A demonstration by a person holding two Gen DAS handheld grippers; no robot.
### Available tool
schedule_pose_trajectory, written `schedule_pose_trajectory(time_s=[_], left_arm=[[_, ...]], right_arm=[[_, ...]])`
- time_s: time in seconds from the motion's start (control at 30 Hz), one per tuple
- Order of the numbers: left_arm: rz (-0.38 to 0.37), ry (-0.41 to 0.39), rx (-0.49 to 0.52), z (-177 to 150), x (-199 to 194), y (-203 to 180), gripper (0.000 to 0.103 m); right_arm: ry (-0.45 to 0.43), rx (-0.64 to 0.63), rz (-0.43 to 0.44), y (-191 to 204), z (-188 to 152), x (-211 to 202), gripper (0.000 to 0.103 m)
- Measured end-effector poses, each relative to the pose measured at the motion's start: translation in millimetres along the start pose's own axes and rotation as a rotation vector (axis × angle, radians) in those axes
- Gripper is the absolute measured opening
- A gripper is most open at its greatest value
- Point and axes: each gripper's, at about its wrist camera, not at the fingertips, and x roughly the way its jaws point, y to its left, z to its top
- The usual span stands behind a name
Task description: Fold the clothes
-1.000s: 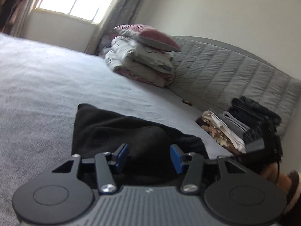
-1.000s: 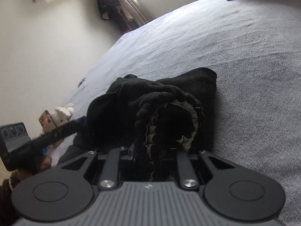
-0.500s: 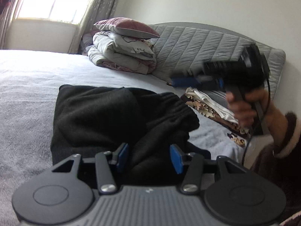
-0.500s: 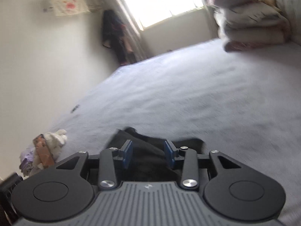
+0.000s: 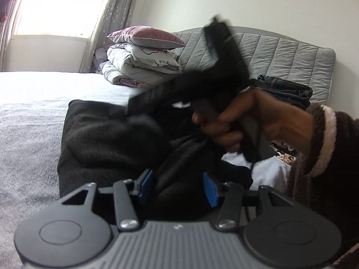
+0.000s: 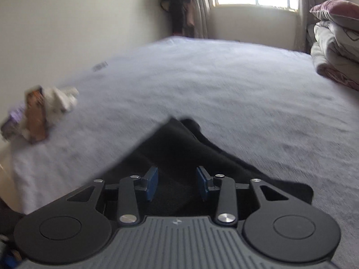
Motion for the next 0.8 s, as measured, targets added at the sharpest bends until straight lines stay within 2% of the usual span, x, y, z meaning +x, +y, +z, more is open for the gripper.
schedule_pose_trajectory(time_s=[0.13, 0.3, 0.43, 0.53, 0.63, 0.8], left_arm=[[-0.007, 0.004, 0.022, 3.7, -1.1, 0.0, 0.050], [-0.042, -0.015, -0.030, 20.5, -16.5, 11.6, 0.050], [-0.009, -0.059, -0.047, 31.7, -30.9, 24.8, 0.051], [0.005, -0.045, -0.084, 30.6, -31.7, 36.5, 0.050], [0.004, -0.015, -0.109, 21.2, -27.9, 41.4, 0.041], [-0.018, 0.020, -0.057, 6.2, -28.4, 33.7, 0.041]], right_arm=[[-0.022, -0.015, -0.007, -2.0, -13.0, 4.6, 0.039], [-0.095, 0.022, -0.034, 4.2, -6.2, -19.4, 0.041], [-0.173, 0.080, 0.004, 2.8, -3.9, -45.3, 0.050], [-0.186, 0.082, 0.026, -0.7, -9.8, -57.0, 0.051], [-0.169, 0.046, 0.002, -3.1, -20.1, -59.7, 0.051], [-0.112, -0.144, -0.076, 5.8, -47.2, -53.4, 0.051]])
